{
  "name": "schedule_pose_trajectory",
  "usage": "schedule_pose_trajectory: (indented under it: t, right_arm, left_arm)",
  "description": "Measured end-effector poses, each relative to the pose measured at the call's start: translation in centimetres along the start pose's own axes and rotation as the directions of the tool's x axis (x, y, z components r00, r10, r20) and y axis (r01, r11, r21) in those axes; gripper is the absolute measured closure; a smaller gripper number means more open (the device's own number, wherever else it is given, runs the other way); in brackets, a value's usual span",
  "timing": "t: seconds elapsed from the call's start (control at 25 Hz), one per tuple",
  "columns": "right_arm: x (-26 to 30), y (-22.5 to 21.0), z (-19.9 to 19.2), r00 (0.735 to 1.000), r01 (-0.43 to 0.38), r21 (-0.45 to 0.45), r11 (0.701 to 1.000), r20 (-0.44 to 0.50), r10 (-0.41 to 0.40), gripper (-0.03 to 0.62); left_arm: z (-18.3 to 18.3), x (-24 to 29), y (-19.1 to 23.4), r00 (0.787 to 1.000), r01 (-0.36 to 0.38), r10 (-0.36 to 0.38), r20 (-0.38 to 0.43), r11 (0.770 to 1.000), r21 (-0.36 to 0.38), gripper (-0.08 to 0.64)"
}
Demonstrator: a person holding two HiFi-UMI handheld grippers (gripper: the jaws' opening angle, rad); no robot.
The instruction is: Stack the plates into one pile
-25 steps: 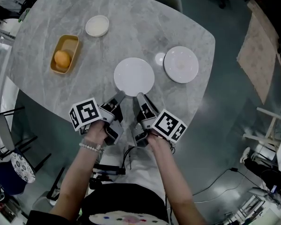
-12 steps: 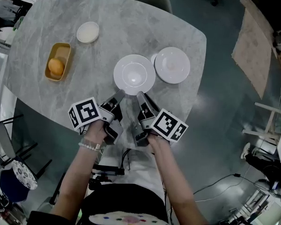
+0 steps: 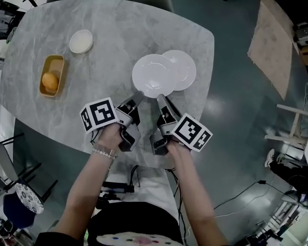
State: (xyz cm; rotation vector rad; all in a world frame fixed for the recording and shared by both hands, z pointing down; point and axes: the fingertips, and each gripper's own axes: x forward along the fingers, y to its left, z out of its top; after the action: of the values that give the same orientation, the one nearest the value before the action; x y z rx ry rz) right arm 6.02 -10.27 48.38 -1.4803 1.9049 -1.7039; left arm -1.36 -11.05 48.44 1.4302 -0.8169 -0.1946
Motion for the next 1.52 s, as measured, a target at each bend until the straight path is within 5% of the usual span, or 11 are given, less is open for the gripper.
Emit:
schedule_pose_trajectory:
  t: [0.6, 1.0, 1.52]
  right_arm:
    - [-0.8, -4.2, 6.4, 0.996, 0.074, -0.006, 0.997, 0.055, -0.073, 0.525]
    - [0.2, -5.2, 6.7, 0.993, 0.115, 0.004, 0.993, 0.019, -0.115, 0.514]
    - [-0.7, -4.6, 5.3, 0.998, 0.063, 0.032, 0.998, 0.003, -0.063, 0.477]
  left_arm:
    - [-1.7, 7.7, -1.5, 0.996, 0.008, -0.005, -0.085, 0.999, 0.043, 0.525]
    - [-0.9, 9.1, -1.0, 0.996, -0.023, 0.029, -0.086, 0.998, 0.065, 0.525]
    - [-0.6, 8.9, 0.7, 0.993, -0.082, 0.089, -0.081, 0.993, 0.087, 0.525]
